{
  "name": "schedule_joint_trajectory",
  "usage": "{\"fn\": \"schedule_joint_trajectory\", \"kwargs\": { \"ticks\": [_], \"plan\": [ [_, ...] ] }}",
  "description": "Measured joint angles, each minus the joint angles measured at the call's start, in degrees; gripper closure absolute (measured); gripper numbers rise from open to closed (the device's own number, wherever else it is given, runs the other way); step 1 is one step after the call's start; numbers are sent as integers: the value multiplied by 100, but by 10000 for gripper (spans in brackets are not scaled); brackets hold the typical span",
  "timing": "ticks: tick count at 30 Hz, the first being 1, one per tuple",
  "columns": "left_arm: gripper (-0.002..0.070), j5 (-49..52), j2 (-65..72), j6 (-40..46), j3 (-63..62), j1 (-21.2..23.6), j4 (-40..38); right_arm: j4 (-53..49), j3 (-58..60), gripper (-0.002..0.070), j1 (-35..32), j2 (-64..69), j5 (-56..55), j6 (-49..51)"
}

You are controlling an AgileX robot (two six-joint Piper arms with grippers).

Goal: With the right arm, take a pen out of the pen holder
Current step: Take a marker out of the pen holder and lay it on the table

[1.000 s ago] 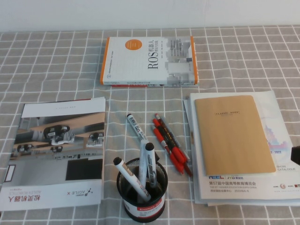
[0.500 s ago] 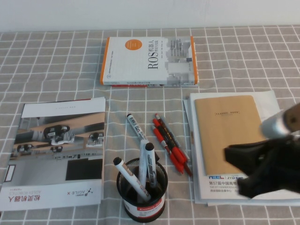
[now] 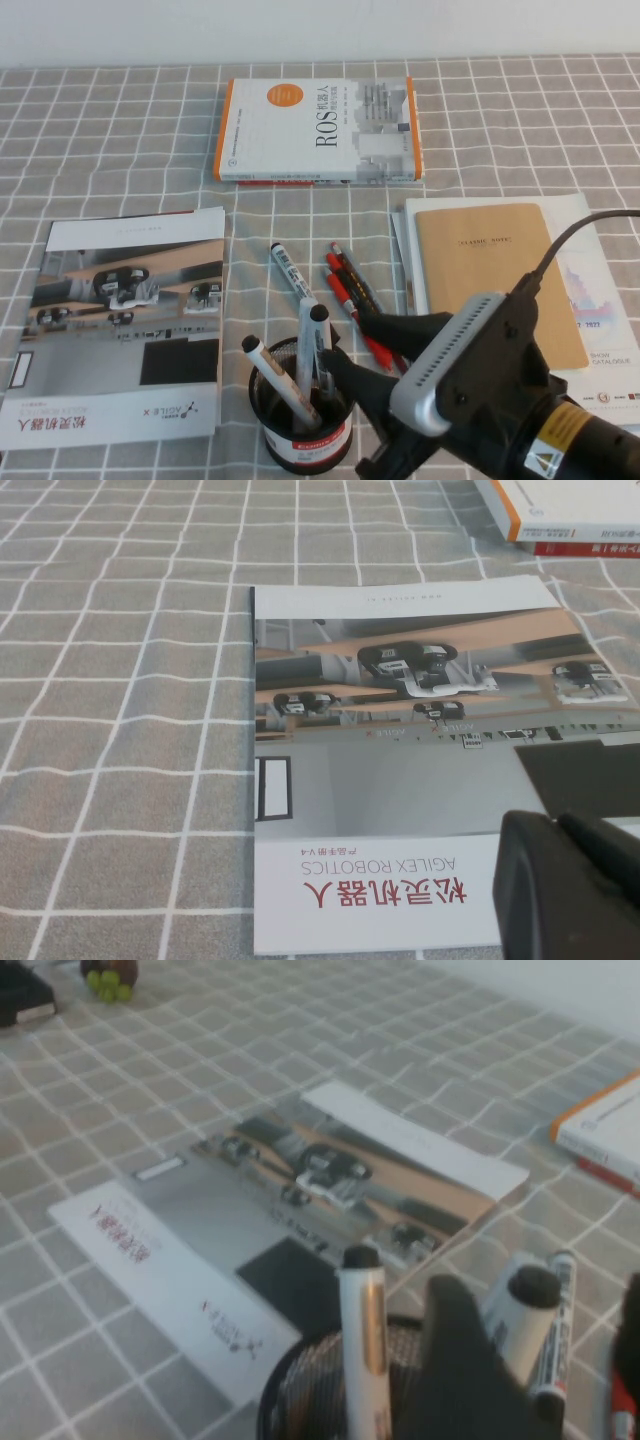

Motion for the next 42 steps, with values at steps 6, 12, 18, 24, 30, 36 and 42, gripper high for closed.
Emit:
{"fn": "schedule_joint_trajectory", "kwargs": {
  "ticks": [6, 12, 18, 24, 30, 36, 42],
  "plan": [
    [678, 0, 0, 0, 0, 0, 0, 82, 31, 267, 53, 479, -866, 240],
    [678, 0, 0, 0, 0, 0, 0, 367, 31, 253, 53, 884, -1508, 291],
    [678, 0, 0, 0, 0, 0, 0, 185, 31, 253, 53, 1121, -1822, 417],
    [678, 0, 0, 0, 0, 0, 0, -67, 31, 253, 53, 1397, -2074, 679],
    [678, 0, 0, 0, 0, 0, 0, -116, 31, 253, 53, 1666, -2357, 738],
    [678, 0, 0, 0, 0, 0, 0, -76, -74, 253, 53, 1847, -2489, 830],
    [678, 0, 0, 0, 0, 0, 0, 222, -283, 253, 53, 2064, -2489, 833]
  ]
}}
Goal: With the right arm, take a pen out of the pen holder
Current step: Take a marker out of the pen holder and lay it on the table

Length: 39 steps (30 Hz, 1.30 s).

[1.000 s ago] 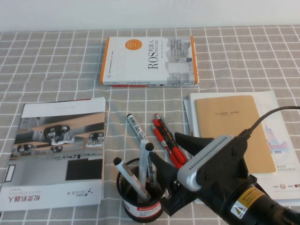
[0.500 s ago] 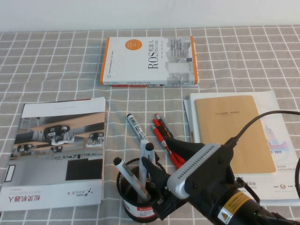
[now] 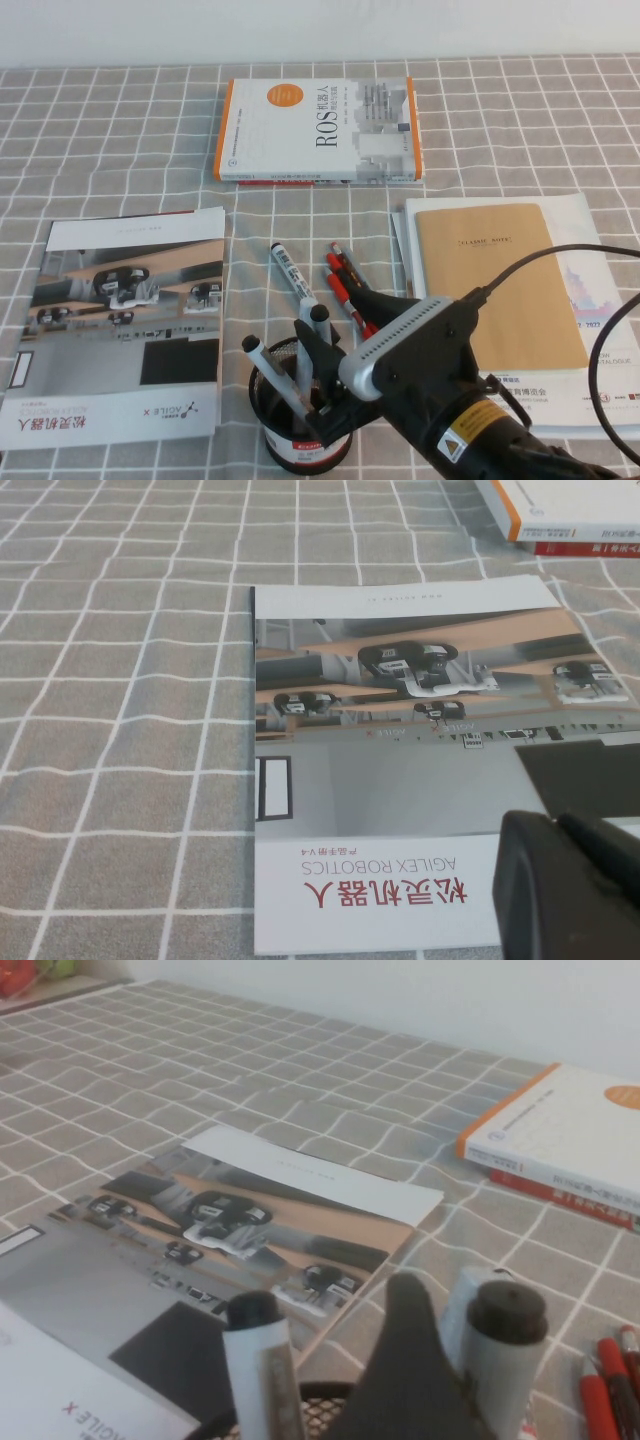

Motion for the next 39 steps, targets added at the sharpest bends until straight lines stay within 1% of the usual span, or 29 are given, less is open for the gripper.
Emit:
{"fn": "schedule_joint_trajectory", "kwargs": {
  "ticks": [11, 39],
  "plan": [
    [678, 0, 0, 0, 0, 0, 0, 147, -21, 302, 0, 286, -62, 0],
    [678, 0, 0, 0, 0, 0, 0, 306, -250, 313, 0, 440, -45, 0]
  ]
}}
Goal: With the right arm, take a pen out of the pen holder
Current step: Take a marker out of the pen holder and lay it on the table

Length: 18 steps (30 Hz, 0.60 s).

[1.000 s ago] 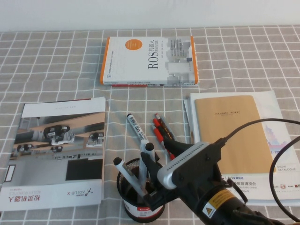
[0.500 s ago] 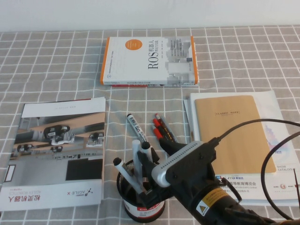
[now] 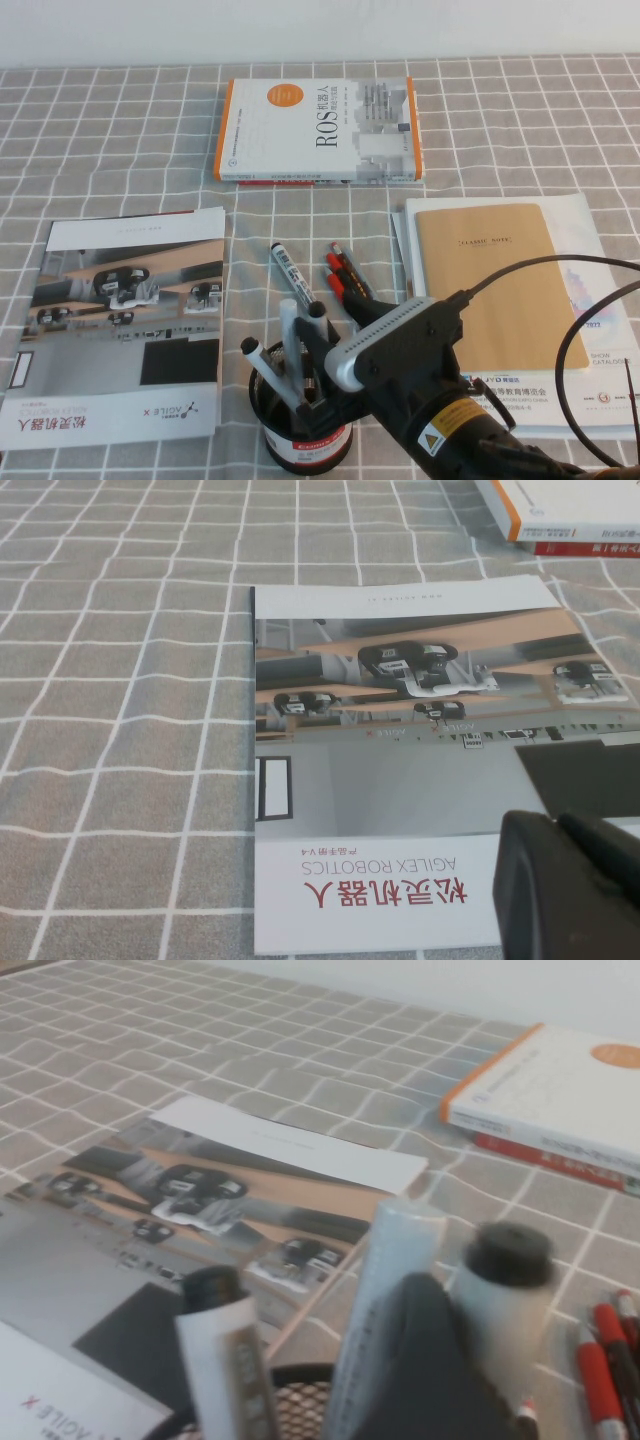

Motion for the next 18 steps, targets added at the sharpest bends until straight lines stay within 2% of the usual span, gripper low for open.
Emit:
{"fn": "schedule_joint_trajectory", "kwargs": {
  "ticks": [8, 18],
  "plan": [
    [678, 0, 0, 0, 0, 0, 0, 251, -4, 398, 0, 0, 0, 0],
    [678, 0, 0, 0, 0, 0, 0, 262, -4, 436, 0, 0, 0, 0]
  ]
}}
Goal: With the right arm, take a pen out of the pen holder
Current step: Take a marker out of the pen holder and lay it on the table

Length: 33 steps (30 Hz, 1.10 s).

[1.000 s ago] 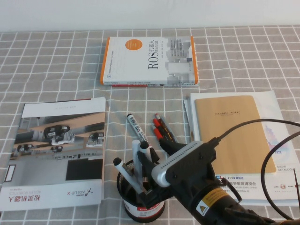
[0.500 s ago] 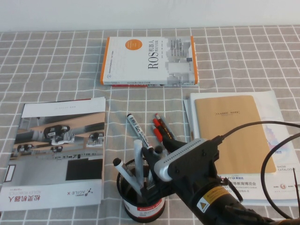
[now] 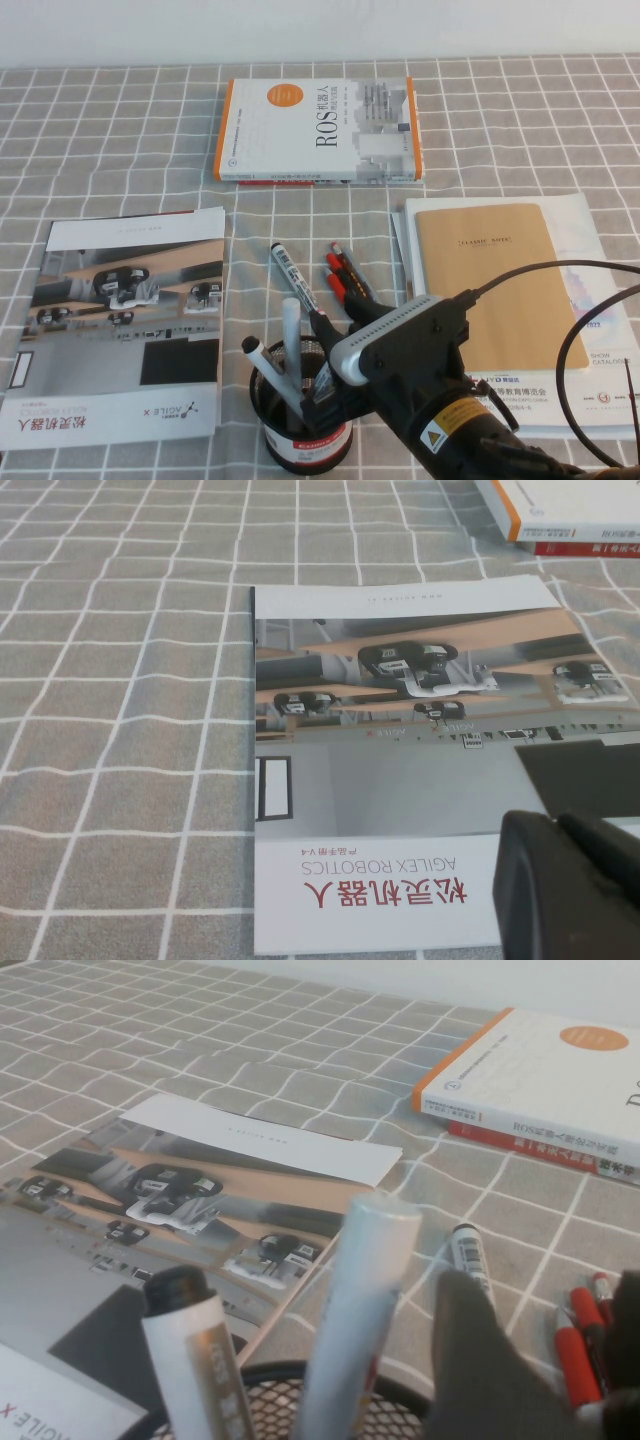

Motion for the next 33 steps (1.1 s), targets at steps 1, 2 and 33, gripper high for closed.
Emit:
{"fn": "schedule_joint_trajectory", "kwargs": {
  "ticks": [1, 2, 33],
  "plan": [
    [678, 0, 0, 0, 0, 0, 0, 0, 0, 441, 0, 0, 0, 0],
    [678, 0, 0, 0, 0, 0, 0, 0, 0, 444, 0, 0, 0, 0],
    [678, 0, 0, 0, 0, 0, 0, -286, -9, 603, 3, -652, 475, 32]
  ]
}}
